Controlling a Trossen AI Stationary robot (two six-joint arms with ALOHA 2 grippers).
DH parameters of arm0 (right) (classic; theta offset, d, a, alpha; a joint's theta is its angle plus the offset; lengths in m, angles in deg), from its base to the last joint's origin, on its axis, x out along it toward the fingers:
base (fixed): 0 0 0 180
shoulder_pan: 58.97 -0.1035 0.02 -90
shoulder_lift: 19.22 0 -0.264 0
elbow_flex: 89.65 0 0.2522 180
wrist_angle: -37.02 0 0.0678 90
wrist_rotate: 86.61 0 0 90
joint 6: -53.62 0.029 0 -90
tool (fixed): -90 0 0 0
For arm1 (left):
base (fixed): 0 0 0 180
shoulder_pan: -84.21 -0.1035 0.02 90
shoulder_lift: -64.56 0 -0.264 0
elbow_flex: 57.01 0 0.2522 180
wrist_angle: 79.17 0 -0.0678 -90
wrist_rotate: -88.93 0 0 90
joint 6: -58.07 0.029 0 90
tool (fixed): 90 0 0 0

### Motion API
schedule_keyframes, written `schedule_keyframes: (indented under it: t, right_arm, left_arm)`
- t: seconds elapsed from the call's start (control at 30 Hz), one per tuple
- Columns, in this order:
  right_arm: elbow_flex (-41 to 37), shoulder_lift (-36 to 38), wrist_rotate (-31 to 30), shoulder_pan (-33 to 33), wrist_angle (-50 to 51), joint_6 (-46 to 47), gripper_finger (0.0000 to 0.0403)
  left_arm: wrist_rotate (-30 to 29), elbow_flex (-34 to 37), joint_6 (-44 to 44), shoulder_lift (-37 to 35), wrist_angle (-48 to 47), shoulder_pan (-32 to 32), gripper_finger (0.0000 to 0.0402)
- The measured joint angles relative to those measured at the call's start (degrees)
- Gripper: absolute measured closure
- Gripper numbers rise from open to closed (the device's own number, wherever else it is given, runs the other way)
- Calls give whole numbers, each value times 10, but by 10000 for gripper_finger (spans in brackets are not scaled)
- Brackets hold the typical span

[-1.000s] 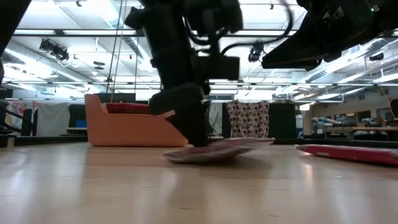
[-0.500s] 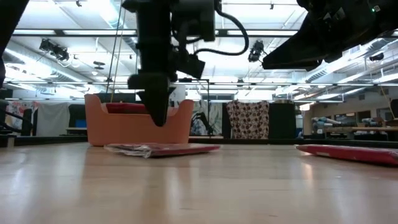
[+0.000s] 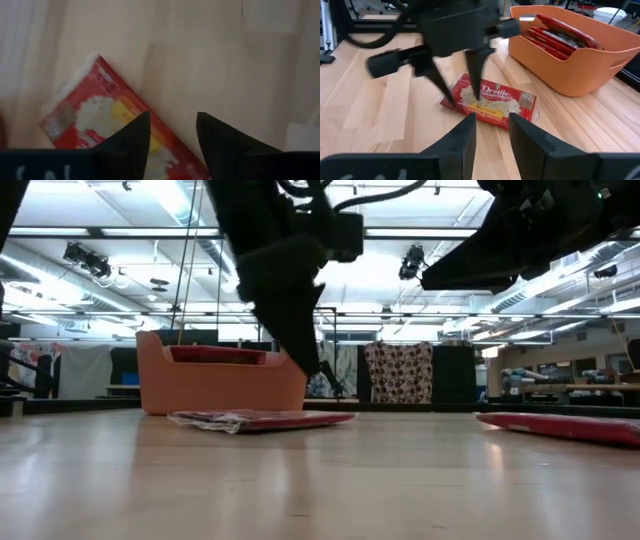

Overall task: Sort popcorn bags into baskets
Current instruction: Put the red popcorn bag into the orange bin

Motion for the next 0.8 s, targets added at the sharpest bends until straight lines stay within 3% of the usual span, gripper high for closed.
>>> schedule_keyframes:
  t: [0.27,0.8]
  right_arm:
    - [0,0,0,0,-3,-3,282]
    - [0,0,0,0,-10,-4,283]
  left_arm:
    - [-23,0,-38,43,-23,14,201]
    - [-28,0,-44,72,-200,18,263]
